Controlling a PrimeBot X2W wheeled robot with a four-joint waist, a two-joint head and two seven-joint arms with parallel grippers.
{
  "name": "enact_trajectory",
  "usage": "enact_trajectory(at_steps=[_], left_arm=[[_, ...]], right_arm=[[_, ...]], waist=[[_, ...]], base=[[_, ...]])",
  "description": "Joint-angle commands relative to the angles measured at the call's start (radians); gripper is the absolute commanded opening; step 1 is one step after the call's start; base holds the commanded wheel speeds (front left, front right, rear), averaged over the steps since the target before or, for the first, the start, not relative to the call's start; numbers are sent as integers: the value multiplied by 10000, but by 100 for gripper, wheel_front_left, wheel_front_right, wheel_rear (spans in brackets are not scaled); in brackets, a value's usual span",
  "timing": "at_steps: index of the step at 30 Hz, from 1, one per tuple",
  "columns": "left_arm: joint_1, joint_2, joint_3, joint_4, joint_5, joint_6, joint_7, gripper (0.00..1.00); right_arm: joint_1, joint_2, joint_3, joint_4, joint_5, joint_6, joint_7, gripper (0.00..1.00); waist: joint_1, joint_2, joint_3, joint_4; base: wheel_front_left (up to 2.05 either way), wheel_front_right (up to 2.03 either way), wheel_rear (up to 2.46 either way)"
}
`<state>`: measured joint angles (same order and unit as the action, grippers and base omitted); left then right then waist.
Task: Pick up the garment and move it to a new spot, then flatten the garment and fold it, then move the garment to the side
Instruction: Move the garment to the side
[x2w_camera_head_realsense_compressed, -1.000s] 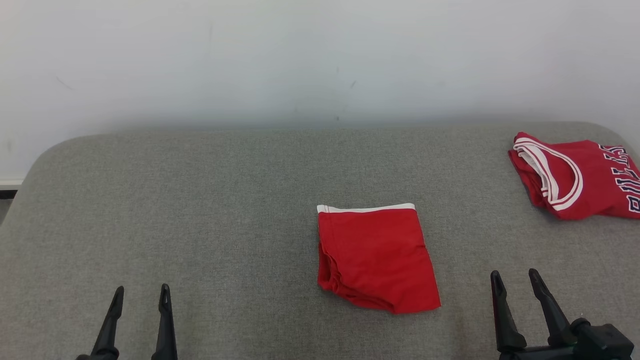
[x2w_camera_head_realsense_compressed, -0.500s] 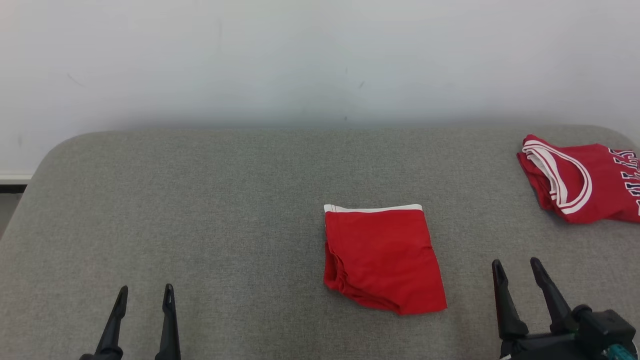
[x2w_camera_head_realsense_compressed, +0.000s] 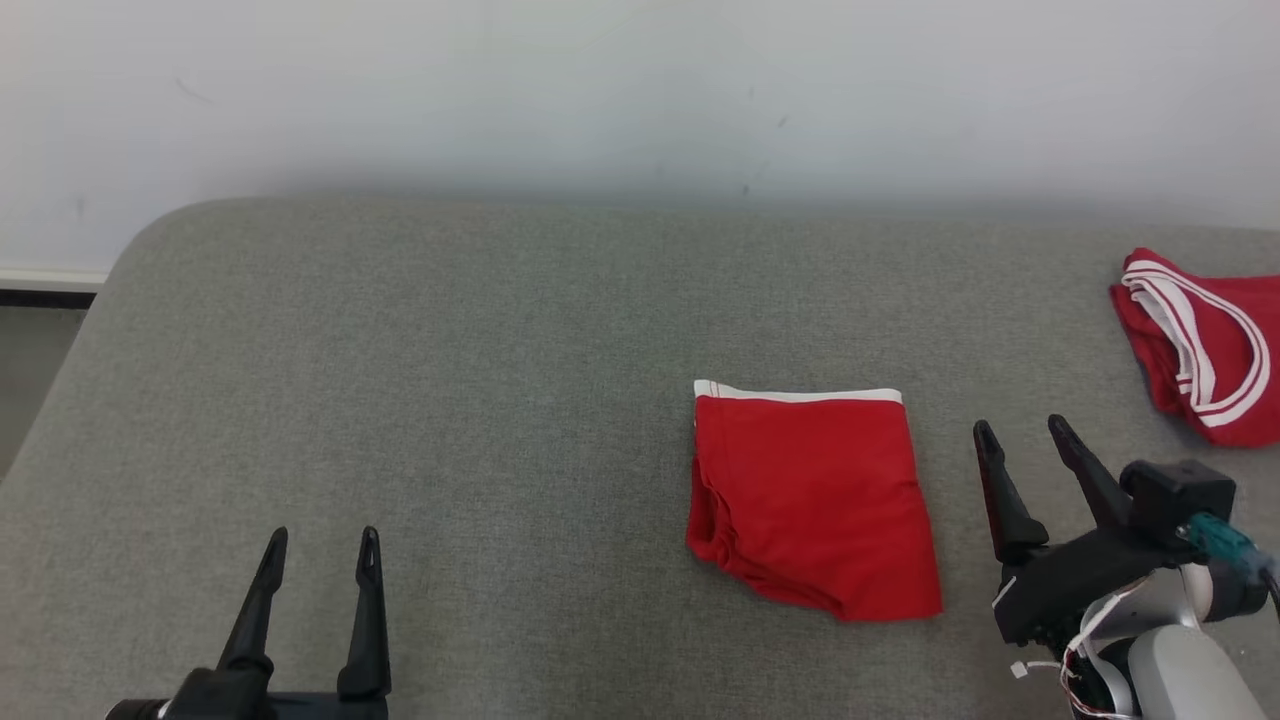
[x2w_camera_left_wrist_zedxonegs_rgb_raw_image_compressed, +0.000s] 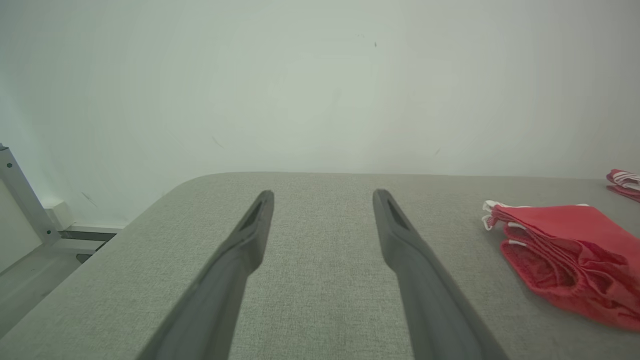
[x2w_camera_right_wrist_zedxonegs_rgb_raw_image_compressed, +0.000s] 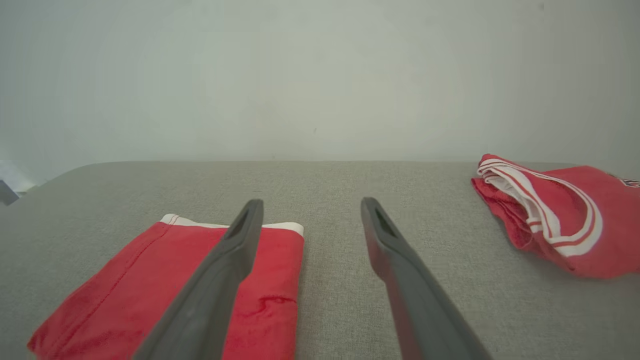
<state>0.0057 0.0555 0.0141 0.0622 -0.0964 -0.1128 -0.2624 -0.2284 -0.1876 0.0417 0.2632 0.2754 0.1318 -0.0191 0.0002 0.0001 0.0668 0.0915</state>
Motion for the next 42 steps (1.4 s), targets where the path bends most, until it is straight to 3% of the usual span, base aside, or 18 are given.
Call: enact_trajectory(at_steps=[1, 14, 26, 27, 28, 30, 42], left_arm=[[-123, -15, -26, 6, -1, 64, -30, 100], [-491, -49, -268, 135, -149, 111, -30, 100], [-799, -55, -388, 202, -207, 135, -30, 100], [-813, -56, -378, 194, -210, 143, -30, 100], [-815, -55, -361, 187, -214, 146, -30, 100], [-805, -56, -323, 182, -212, 154, -30, 100], [-1070, -58, -342, -1, -118, 115, -30, 100]], right_arm=[[-110, -87, 36, 115, 85, -31, 62, 100], [-1273, -117, 683, 2450, 384, -31, 1402, 100], [-1823, -45, 1183, 3679, 736, -31, 1851, 100], [-1792, -4, 1240, 3746, 784, -31, 1885, 91], [-1764, 25, 1299, 3822, 832, -31, 1956, 44], [-1776, 36, 1412, 3853, 945, -31, 1922, 0], [-2976, -800, 2165, 3555, 1108, -31, 1660, 0]], waist=[[-2, -1, 233, 231], [-2, -1, 642, 646], [-2, -1, 974, 816], [-2, -1, 985, 807], [-2, -1, 994, 792], [-2, -1, 1013, 748], [-2, -1, 1615, 211]], base=[[0, 0, 0], [0, 0, 0], [0, 0, 0], [0, 0, 0], [0, 0, 0], [0, 0, 0], [0, 0, 0]])
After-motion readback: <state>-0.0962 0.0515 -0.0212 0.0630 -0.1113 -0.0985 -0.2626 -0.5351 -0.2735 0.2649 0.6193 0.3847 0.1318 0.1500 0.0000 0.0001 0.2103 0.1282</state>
